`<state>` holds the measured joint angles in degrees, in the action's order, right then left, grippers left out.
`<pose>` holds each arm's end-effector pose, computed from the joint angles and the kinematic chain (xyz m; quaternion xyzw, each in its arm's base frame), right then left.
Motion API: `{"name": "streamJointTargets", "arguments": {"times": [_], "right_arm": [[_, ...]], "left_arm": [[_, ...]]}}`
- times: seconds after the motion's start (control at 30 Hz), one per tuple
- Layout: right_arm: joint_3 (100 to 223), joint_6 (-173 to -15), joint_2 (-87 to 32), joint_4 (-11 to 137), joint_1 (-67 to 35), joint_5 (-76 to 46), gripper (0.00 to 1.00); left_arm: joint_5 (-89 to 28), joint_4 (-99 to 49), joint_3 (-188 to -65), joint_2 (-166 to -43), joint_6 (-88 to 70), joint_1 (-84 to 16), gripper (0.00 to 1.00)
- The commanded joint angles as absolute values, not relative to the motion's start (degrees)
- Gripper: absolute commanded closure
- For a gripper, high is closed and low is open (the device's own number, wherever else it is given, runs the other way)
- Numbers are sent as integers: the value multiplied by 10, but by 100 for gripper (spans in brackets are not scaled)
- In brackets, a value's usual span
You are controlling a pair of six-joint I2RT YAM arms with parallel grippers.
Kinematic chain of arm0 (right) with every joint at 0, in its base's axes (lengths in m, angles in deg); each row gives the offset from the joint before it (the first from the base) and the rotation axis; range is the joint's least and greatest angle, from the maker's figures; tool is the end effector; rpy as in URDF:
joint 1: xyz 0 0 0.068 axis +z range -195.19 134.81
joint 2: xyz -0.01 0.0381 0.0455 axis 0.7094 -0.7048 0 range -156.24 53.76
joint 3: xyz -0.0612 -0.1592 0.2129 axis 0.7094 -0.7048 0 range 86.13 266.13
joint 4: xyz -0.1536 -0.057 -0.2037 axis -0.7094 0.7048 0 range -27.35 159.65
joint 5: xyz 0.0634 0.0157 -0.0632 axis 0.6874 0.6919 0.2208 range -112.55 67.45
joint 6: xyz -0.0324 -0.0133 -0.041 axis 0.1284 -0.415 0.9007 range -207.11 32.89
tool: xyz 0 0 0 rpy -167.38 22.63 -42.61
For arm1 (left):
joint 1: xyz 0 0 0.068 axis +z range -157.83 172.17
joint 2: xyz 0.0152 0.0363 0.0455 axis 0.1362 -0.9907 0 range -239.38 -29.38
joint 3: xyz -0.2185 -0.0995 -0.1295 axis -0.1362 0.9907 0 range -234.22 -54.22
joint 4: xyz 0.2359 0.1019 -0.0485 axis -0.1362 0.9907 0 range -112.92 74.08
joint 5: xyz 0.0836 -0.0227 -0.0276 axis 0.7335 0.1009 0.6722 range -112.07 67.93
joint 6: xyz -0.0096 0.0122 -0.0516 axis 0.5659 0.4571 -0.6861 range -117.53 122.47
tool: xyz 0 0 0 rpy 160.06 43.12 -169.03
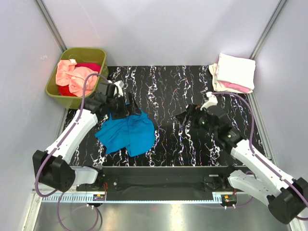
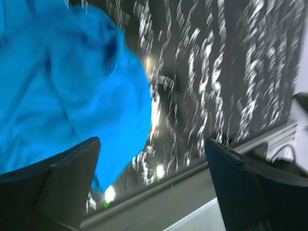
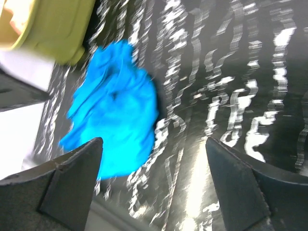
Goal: Fold and stack the t-shirts
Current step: Move the tshirt to the center of the board, then flatten the tshirt out
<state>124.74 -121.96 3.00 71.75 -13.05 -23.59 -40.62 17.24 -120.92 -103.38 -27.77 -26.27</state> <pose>0.1757 0.1096 0.2853 0.0246 0.8250 0.3053 0.4749 0.2533 -0.0963 0.3162 -0.0364 0.9208 -0.2844 0.2643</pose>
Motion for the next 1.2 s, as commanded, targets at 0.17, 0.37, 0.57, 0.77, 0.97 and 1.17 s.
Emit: {"name": "streamJointTargets", "arguments": {"times": [0.17, 0.37, 0.57, 0.77, 0.97, 1.17], "right_arm": [[1308, -1212, -34, 811, -40, -114, 9], [1441, -1202, -215, 832, 79, -136, 9], [1695, -1181, -495, 956, 129, -147, 8], [1954, -1145, -734, 1128, 162, -210, 11], [2133, -1113, -881, 1293, 170, -317, 28], [1994, -1119, -805, 1252, 134, -388, 45]], "left_arm": [[-264, 234, -1255, -958, -242, -263, 1], [-225, 269, -1202, -849, -246, -135, 1], [-212, 310, -1172, -763, -208, -42, 1], [-178, 328, -1133, -692, -198, -40, 1], [-163, 333, -1111, -670, -192, -39, 1], [-157, 325, -1114, -653, -184, -38, 1]]}}
